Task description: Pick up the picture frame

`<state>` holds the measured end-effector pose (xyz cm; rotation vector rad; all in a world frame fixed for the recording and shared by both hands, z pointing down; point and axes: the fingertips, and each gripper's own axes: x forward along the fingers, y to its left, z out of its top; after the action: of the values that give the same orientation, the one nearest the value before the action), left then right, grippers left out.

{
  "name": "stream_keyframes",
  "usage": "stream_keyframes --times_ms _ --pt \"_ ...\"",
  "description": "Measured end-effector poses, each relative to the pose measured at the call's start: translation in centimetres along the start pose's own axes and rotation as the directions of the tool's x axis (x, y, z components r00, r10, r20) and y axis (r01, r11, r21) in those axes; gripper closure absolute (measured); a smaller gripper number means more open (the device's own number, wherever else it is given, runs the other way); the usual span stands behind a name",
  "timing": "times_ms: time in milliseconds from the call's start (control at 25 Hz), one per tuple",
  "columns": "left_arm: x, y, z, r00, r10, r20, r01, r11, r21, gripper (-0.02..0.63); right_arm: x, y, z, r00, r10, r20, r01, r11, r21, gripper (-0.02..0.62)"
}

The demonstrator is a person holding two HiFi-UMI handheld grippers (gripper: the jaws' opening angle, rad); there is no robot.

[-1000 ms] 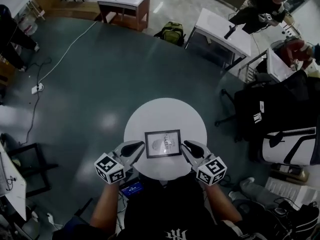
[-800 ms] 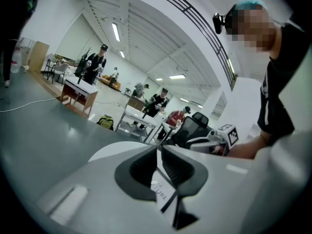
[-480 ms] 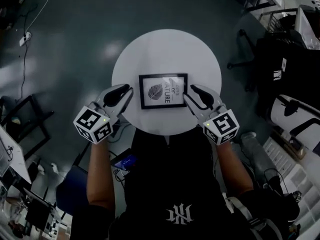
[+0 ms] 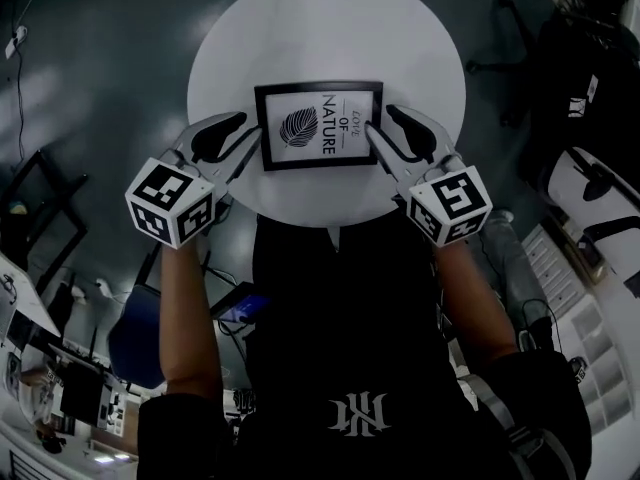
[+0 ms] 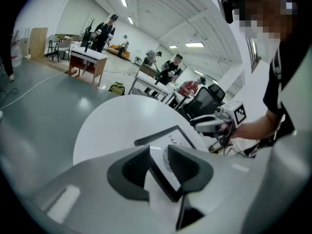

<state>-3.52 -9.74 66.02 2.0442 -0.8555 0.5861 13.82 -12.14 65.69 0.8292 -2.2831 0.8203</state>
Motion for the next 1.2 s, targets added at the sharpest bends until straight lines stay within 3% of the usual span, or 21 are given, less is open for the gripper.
stream_keyframes --times_ms 160,640,800,1200 --pt "1.3 0.7 -1.3 0.998 0.033 -0.047 -0.033 0.999 -0.008 0.488 0.6 -1.1 -2.4 0.998 -0.035 -0.052 0.036 0.999 0.021 0.426" --pt "3.2 0.0 -4.7 0.968 0.143 -0.204 -0.15 0.988 -0.021 0.477 1.8 -1.1 -6.0 0.991 -0.023 -0.13 0.03 0.998 0.054 0.436" --pt "3.3 0.4 -5.3 0.956 0.19 -0.223 -0.204 0.978 -0.043 0.477 1.7 -1.3 -6.9 0.987 -0.017 -0.162 0.025 0.999 0.048 0.437" --pt "4.0 0.5 -6.3 0.939 0.224 -0.261 -0.246 0.968 -0.057 0.489 2.0 -1.4 -7.6 0.983 -0.003 -0.183 0.011 0.999 0.038 0.459"
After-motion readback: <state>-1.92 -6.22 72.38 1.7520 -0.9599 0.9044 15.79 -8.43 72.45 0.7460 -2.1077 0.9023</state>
